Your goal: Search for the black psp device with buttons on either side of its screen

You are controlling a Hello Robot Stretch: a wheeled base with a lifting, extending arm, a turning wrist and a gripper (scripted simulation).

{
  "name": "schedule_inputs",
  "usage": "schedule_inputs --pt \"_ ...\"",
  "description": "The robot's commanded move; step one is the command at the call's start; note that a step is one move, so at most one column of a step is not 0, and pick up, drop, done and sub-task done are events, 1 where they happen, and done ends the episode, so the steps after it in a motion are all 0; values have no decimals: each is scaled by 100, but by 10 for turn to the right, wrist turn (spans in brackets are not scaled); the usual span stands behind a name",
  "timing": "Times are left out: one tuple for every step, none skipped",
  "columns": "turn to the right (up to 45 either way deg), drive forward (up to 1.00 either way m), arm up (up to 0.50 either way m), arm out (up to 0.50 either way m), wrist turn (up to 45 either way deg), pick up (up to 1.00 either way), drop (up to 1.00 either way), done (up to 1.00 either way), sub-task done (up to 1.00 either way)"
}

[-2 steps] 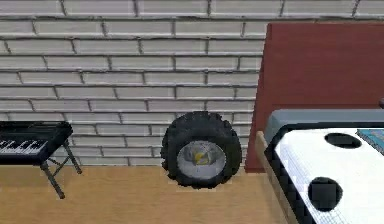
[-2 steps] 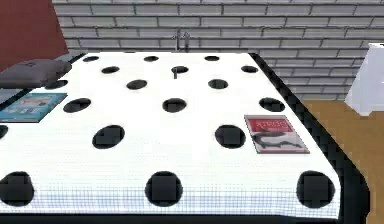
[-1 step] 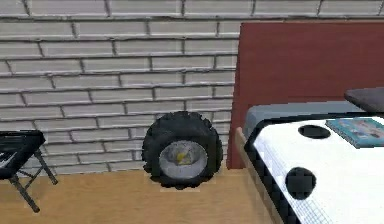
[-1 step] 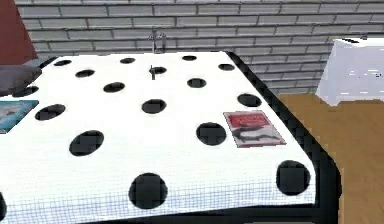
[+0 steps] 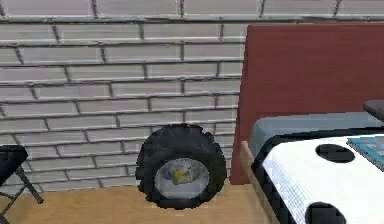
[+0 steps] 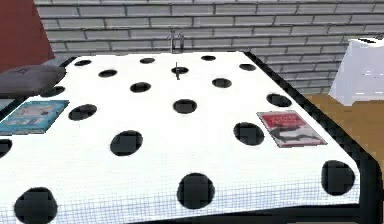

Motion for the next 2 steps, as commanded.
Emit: schedule_inputs --pt "-450 0 0 0 0 0 0 0 0" --pt "-30 0 0 0 0 0 0 0 0"
